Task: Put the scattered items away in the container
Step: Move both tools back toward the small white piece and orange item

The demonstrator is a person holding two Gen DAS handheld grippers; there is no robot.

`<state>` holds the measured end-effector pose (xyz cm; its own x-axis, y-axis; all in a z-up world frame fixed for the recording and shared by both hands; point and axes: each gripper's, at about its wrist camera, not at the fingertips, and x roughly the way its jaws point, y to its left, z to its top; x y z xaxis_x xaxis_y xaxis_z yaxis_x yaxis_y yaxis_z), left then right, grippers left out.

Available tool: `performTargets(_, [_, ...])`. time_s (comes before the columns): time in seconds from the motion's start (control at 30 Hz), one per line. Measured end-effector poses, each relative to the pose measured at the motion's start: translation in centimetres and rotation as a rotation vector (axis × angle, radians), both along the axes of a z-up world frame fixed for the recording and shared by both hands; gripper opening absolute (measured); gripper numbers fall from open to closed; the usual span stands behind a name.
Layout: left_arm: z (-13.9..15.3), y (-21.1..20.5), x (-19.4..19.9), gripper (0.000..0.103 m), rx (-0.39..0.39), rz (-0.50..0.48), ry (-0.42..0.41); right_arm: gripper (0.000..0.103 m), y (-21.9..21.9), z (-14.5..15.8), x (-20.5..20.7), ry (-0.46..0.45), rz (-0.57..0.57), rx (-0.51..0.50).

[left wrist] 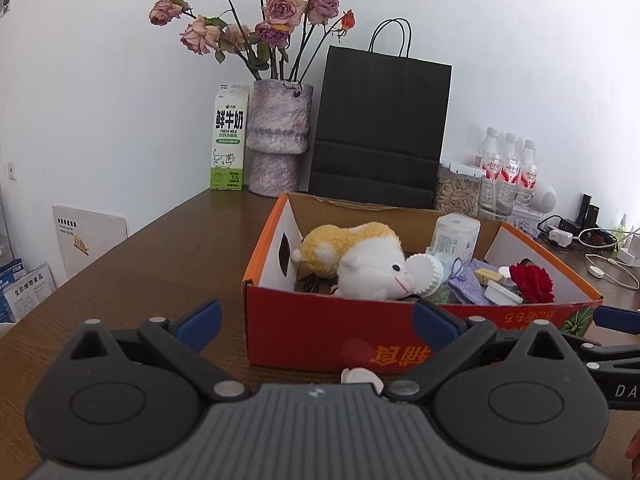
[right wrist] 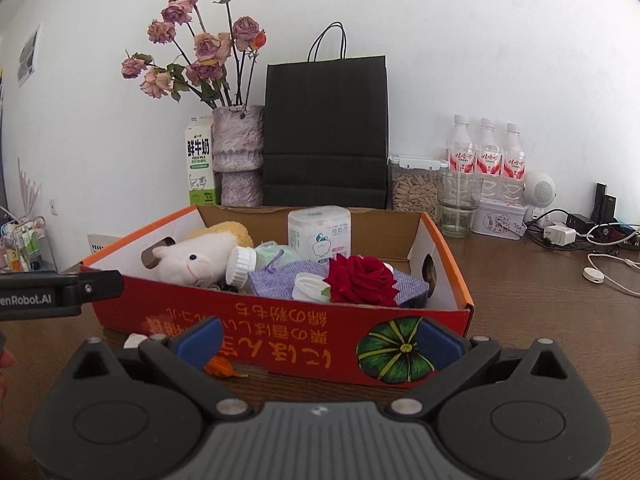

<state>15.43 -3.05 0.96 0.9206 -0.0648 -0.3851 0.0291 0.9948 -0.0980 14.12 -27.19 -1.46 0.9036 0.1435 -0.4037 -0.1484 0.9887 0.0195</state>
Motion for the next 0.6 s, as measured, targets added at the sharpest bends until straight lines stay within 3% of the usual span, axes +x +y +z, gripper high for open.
performTargets(0.33, [-1.0,0.6,-0.8,0.103,0.024,0.011,0.083,0.103,0.1,-1.6,-0.1,0.131,0.012,-0.032])
performTargets(0.6, [-1.8,0.3,-1.0,0.103,0.054,0.018,0.124,0.103,-0.1,-1.8,0.1,0.149,0.004,-0.024])
